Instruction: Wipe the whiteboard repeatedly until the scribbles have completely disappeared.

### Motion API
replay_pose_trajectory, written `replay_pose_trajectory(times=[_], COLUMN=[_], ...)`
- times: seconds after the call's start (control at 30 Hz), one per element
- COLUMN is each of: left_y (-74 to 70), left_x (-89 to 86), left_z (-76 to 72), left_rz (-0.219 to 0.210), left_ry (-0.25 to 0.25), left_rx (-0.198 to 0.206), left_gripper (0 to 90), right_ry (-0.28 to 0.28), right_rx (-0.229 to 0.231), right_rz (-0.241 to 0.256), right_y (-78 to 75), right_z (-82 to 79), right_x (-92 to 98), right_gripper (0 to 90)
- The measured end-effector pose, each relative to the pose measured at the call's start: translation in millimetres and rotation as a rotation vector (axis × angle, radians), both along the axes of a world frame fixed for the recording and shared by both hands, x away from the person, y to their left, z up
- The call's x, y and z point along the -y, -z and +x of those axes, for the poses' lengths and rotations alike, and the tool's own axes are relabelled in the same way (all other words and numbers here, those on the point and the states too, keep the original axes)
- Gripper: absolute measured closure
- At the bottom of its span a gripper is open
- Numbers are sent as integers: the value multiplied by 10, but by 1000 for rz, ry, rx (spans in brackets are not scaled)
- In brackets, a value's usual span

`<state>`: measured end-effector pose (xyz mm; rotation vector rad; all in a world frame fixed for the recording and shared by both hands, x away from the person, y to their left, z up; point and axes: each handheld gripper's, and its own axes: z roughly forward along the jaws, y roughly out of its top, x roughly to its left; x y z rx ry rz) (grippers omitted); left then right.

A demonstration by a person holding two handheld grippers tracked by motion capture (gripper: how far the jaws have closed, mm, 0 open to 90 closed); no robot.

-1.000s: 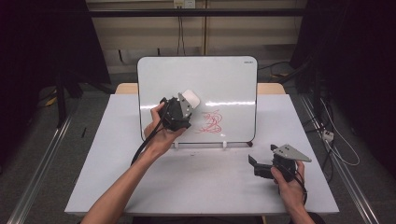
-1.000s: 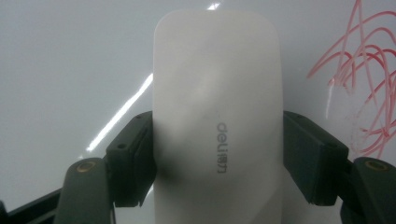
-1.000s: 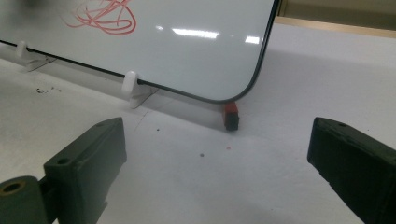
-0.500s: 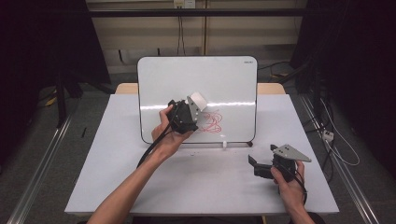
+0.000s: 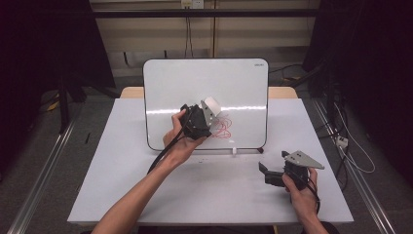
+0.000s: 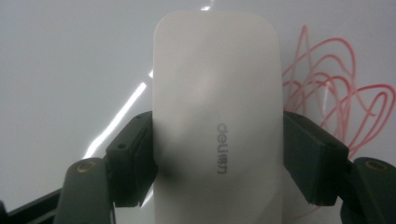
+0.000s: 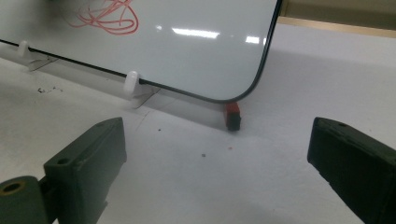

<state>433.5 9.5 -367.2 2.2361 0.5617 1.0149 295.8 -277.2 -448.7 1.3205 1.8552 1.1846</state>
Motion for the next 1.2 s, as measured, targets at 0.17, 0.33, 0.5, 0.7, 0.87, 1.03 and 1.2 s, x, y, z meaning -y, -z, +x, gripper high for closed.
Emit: replay_pose_trajectory(times=[0.17,0.33,0.5,0.7,0.87,1.03,1.2], left_y=[27,30,66,156,192,287,287], left_x=[88,137,157,245,280,352,344], left_z=[-27,-24,-50,-126,-157,-238,-235], left_rz=[19,30,24,34,49,71,60], left_ry=[24,38,47,70,86,118,126], left_rx=[5,5,7,13,9,4,-5], left_gripper=[310,309,309,308,307,305,304], right_ry=[-1,-1,-1,0,-2,-1,-1], right_rx=[0,0,0,-1,0,-1,-1], right_rz=[-1,0,1,3,2,4,3], right_y=[1,0,1,-2,-1,-2,-1], right_z=[2,-1,0,-8,-7,-8,-6], right_x=[0,4,-3,3,3,1,1], right_gripper=[46,46,46,45,46,46,46])
